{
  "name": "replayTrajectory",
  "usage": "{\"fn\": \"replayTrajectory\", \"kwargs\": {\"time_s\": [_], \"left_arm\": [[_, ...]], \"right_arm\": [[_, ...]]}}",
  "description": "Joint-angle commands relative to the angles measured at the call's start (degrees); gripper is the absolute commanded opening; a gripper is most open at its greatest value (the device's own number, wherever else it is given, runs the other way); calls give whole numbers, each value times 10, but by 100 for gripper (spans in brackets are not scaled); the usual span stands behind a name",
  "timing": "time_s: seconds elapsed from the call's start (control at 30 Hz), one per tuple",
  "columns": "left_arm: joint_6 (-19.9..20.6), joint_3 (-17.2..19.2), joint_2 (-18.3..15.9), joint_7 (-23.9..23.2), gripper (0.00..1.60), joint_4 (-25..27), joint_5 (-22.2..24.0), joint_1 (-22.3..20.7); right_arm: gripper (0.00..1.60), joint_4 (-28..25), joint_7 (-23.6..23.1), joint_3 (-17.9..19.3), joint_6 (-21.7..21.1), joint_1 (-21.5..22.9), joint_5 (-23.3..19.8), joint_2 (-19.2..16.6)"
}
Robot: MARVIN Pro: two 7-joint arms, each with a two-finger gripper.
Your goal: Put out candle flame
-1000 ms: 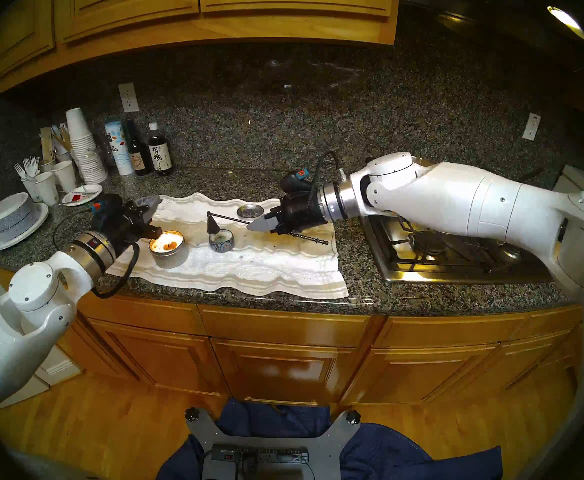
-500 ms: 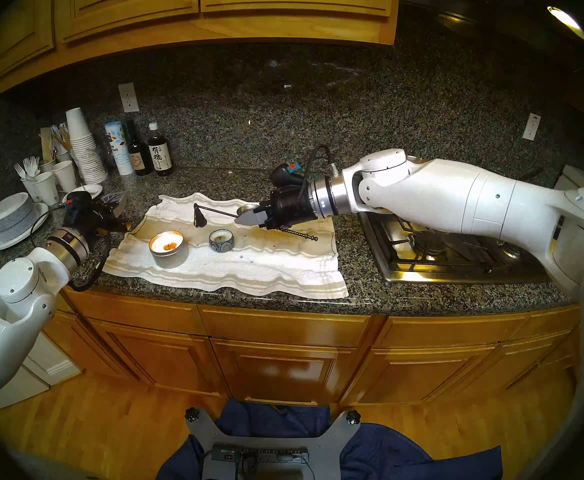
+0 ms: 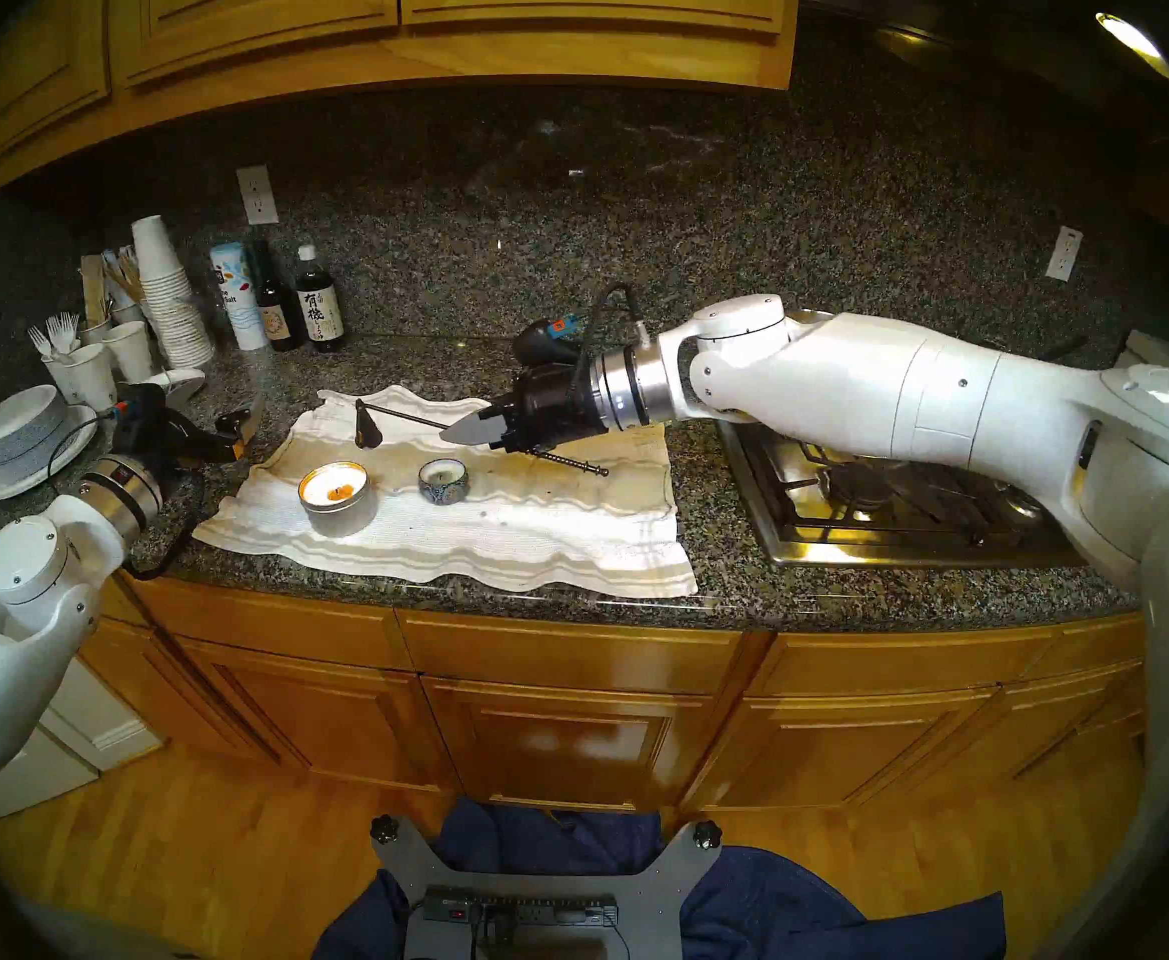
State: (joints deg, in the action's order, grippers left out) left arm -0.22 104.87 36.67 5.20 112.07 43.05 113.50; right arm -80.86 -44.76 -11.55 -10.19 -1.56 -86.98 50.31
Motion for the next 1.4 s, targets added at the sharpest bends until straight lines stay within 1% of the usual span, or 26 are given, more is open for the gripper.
{"fn": "replayTrajectory", "kwargs": {"time_s": [0.0, 0.03, 0.23, 0.77, 0.97, 1.17, 1.37], "left_arm": [[-11, 13, 3, 27, 160, -4, -11, -25], [-8, 11, 6, 34, 160, -6, -9, -29], [-11, 6, 4, 43, 160, -13, -15, -36], [-21, 19, 9, 41, 160, -2, -18, -16], [-22, 23, 10, 39, 160, 0, -18, -12], [-25, 26, 12, 34, 160, -2, -19, -10], [-27, 25, 13, 31, 160, -2, -20, -11]], "right_arm": [[0, -3, -9, 19, 9, 10, -10, 19], [0, -2, -10, 19, 10, 10, -10, 22], [0, 10, -12, 18, 10, 6, -13, 39], [0, 79, -36, 9, 6, -10, -17, 89], [0, 97, -49, 5, -1, -13, -20, 100], [0, 107, -58, -2, -4, -14, -20, 104], [0, 110, -56, -6, -6, -15, -19, 105]]}}
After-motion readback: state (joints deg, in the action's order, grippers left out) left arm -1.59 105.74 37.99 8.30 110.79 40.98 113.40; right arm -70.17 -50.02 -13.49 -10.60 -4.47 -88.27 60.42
